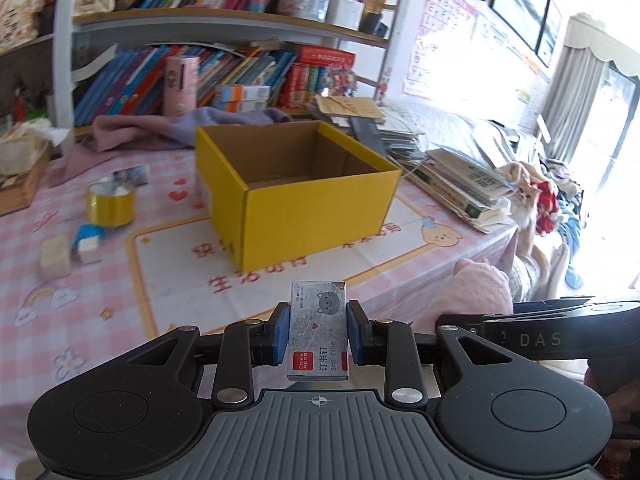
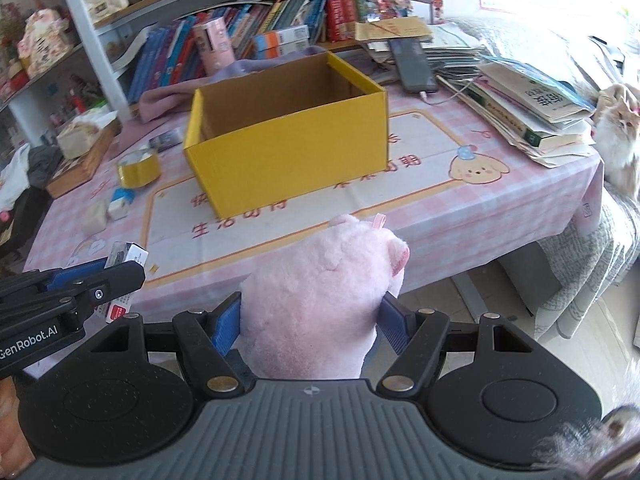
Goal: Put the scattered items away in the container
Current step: 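Carry the white card and pink pig with both tools over the yellow box, then open the left tool to drop the card while the right tool releases the pig into the box, then withdraw both tools from the box back toward the remaining items, then grasp the white soap bar with the left tool while the right tool grasps the tape roll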
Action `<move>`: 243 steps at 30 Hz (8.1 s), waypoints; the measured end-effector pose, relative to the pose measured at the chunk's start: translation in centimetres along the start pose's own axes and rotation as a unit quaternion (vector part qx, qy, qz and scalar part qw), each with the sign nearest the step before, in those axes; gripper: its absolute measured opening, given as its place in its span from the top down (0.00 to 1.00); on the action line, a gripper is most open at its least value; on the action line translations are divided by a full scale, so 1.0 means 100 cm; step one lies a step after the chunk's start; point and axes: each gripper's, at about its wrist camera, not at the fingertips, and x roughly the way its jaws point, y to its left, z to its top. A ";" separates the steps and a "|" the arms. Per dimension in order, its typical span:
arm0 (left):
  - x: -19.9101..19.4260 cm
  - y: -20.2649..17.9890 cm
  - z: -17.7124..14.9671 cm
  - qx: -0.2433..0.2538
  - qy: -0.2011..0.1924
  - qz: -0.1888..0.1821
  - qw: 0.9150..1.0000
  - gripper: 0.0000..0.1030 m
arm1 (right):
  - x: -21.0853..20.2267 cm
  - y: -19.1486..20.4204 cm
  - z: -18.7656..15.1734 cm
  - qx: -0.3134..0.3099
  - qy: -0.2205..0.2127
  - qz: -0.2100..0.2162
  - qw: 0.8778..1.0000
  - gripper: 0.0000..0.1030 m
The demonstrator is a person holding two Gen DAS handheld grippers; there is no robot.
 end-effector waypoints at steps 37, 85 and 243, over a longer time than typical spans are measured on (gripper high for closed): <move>0.132 0.008 0.166 0.001 -0.106 0.139 0.985 0.73 | 0.120 -0.024 0.227 -0.248 -0.124 0.150 0.949 0.33; 0.177 0.034 0.182 -0.001 -0.032 0.222 0.975 0.39 | 0.206 0.006 0.269 -0.376 -0.070 0.206 0.901 0.44; 0.016 0.227 0.019 -0.102 0.020 0.305 0.947 0.08 | 0.191 0.247 0.107 -0.229 -0.007 0.144 0.963 0.15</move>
